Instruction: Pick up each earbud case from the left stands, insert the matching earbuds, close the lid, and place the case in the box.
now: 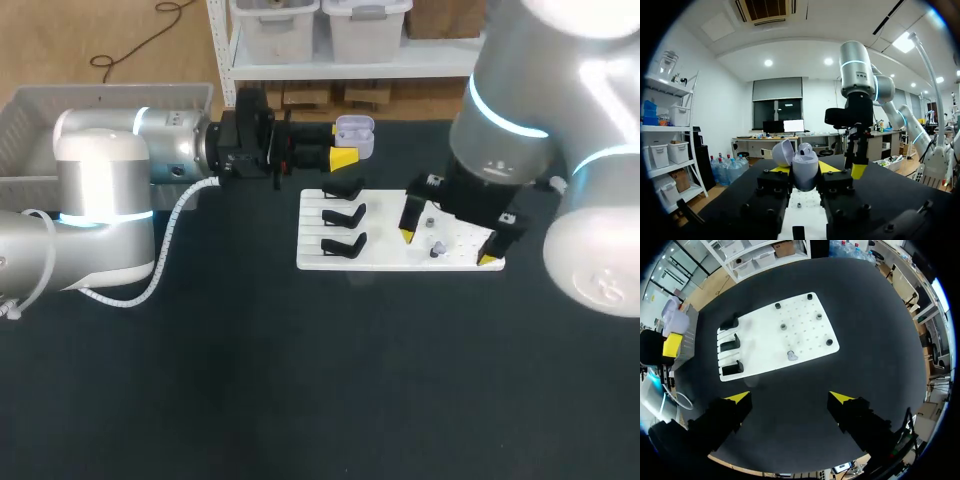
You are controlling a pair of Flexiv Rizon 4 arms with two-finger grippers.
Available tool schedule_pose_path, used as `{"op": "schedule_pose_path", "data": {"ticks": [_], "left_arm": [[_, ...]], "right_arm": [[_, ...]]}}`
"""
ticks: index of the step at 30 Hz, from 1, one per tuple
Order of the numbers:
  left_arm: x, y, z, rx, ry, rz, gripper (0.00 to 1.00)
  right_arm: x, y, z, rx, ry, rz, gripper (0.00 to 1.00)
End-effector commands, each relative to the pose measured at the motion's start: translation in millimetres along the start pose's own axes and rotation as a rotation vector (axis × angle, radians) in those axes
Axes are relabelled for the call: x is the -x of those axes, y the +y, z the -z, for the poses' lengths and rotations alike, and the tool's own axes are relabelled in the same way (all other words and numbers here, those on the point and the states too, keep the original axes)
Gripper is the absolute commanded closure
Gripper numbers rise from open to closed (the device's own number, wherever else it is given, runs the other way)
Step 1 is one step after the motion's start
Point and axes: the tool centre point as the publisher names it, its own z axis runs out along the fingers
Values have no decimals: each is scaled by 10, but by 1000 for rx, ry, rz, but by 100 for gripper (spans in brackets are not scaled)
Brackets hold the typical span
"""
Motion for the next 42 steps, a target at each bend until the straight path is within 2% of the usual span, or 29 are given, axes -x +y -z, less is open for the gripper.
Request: {"op": "schedule_pose_path", "data": {"ticks": [1,7,25,28,33,35,36,37,38,42], "left_arm": [[-6,-14,-4,5,-1,-3,100],[-6,-14,-4,5,-1,-3,100],[-6,-14,-4,5,-1,-3,100],[-6,-14,-4,5,-1,-3,100],[-6,-14,-4,5,-1,-3,100],[-6,-14,-4,5,-1,-3,100],[-6,-14,-4,5,-1,-3,100],[-6,-14,-4,5,-1,-3,100],[-6,-14,-4,5,-1,-3,100],[-6,-14,-4,5,-1,-3,100]], "right_arm": [[50,103,-129,-30,-5,13,0],[135,105,-186,-40,-3,3,0],[135,105,-186,-40,-3,3,0],[221,61,-248,-45,3,25,0],[422,-56,-240,-8,16,43,0],[453,-75,-255,-7,15,48,7],[461,-78,-263,-7,20,58,7],[468,-79,-273,-7,22,64,2],[475,-84,-287,-8,22,69,0],[472,-85,-331,-18,21,83,0]]}}
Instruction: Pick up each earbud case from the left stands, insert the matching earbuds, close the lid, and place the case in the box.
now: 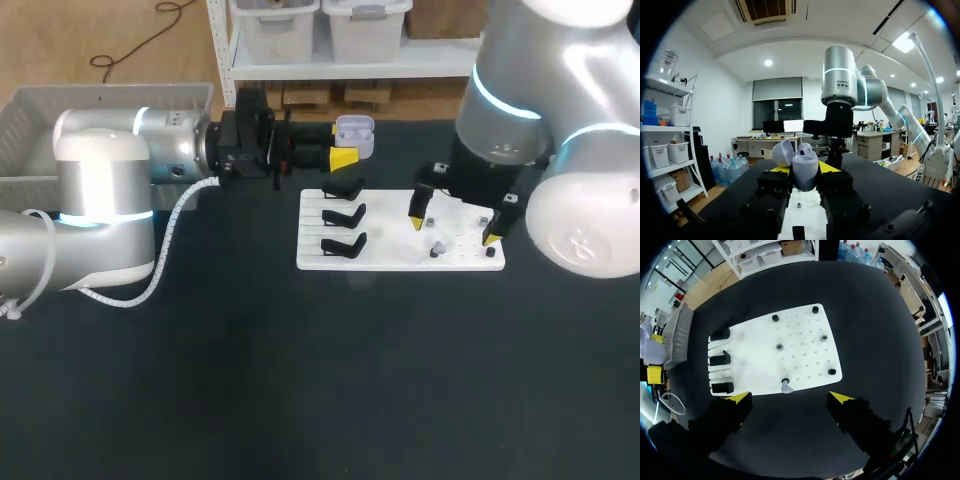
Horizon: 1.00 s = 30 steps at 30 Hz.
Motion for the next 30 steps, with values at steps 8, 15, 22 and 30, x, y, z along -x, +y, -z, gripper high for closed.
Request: {"op": "schedule_pose_path", "data": {"ticks": [8,15,22,30], "left_arm": [[-6,-14,-4,5,-1,-3,100],[-6,-14,-4,5,-1,-3,100],[-6,-14,-4,5,-1,-3,100],[-6,-14,-4,5,-1,-3,100]], "right_arm": [[-68,-20,-182,-11,-47,-34,53],[-108,22,-230,3,-65,-40,60],[-33,40,-287,-7,-71,-49,67],[43,40,-359,-18,-72,-54,63]]}}
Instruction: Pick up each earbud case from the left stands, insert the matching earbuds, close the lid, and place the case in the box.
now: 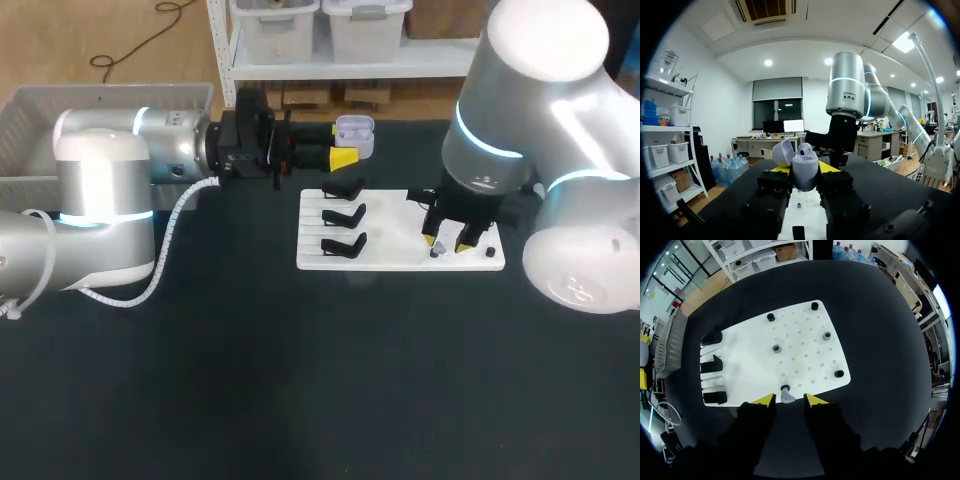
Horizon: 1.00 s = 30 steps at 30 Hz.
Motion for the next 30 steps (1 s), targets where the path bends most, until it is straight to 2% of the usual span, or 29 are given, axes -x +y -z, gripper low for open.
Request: {"op": "schedule_pose_path", "data": {"ticks": [1,30], "left_arm": [[-6,-14,-4,5,-1,-3,100],[-6,-14,-4,5,-1,-3,100]], "right_arm": [[30,18,-67,-6,3,-1,63],[20,3,-236,-15,43,10,75]]}}
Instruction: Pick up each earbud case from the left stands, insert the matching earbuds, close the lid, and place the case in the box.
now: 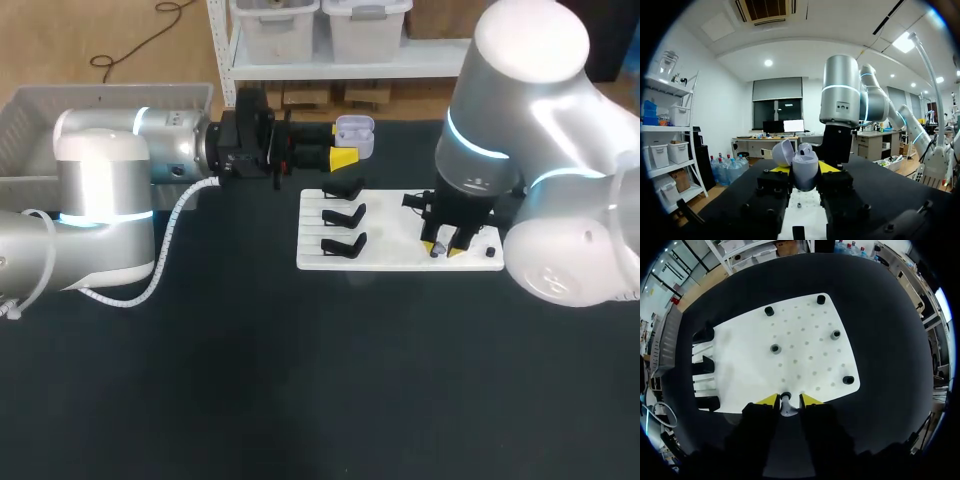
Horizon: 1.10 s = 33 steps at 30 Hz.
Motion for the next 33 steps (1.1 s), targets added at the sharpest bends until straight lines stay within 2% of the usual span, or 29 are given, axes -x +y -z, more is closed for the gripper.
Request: {"op": "schedule_pose_path", "data": {"ticks": [1,18,26,28,31,33], "left_arm": [[-6,-14,-4,5,-1,-3,100],[-6,-14,-4,5,-1,-3,100],[-6,-14,-4,5,-1,-3,100],[-6,-14,-4,5,-1,-3,100],[-6,-14,-4,5,-1,-3,100],[-6,-14,-4,5,-1,-3,100]], "right_arm": [[-5,-10,5,-3,1,-4,75],[-29,3,28,4,-6,-3,74],[-21,3,20,7,-7,-2,77],[-21,4,18,6,-7,-2,80],[-22,4,16,4,-6,-3,100],[-23,4,16,3,-6,-3,100]]}}
